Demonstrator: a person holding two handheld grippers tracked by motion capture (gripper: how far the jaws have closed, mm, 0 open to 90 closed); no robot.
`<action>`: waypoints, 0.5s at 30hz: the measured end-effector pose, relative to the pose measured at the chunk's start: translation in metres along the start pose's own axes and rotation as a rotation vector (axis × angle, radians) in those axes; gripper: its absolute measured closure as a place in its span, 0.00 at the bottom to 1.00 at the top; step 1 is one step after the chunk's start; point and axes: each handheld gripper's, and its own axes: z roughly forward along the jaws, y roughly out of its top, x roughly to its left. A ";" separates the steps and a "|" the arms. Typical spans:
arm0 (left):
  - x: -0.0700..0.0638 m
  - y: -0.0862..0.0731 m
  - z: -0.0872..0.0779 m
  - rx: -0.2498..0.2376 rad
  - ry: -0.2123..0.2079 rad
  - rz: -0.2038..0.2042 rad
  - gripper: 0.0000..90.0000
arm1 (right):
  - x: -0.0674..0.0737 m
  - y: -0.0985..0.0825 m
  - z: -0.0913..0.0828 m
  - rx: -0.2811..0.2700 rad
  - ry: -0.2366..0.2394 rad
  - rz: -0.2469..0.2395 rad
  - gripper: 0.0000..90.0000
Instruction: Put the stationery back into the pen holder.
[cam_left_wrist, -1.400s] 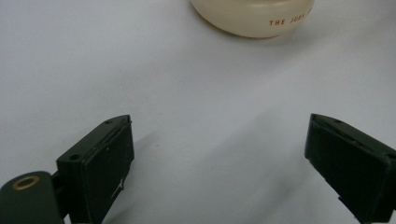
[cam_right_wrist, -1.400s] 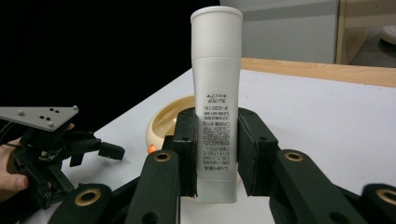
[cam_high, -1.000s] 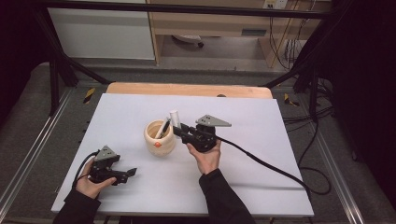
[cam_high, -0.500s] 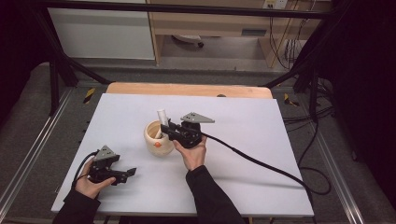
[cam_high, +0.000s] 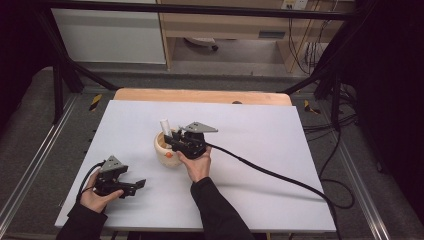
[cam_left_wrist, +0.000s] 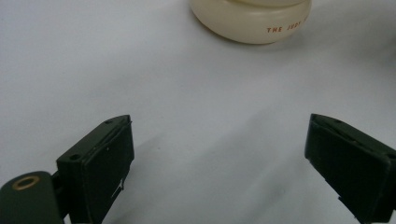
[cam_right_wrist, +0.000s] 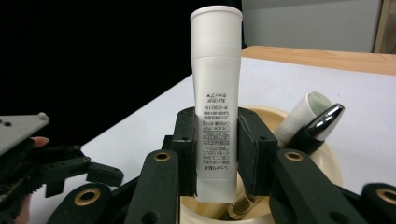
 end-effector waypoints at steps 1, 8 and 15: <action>0.000 0.000 0.000 0.001 0.000 0.001 0.09 | -0.001 -0.001 0.001 0.004 -0.002 -0.005 0.79; 0.000 0.000 0.000 0.000 0.000 0.001 0.09 | 0.001 -0.007 0.003 0.017 -0.002 -0.012 0.79; 0.000 0.000 0.000 0.002 0.000 0.003 0.09 | 0.001 -0.008 0.004 0.044 -0.002 -0.008 0.78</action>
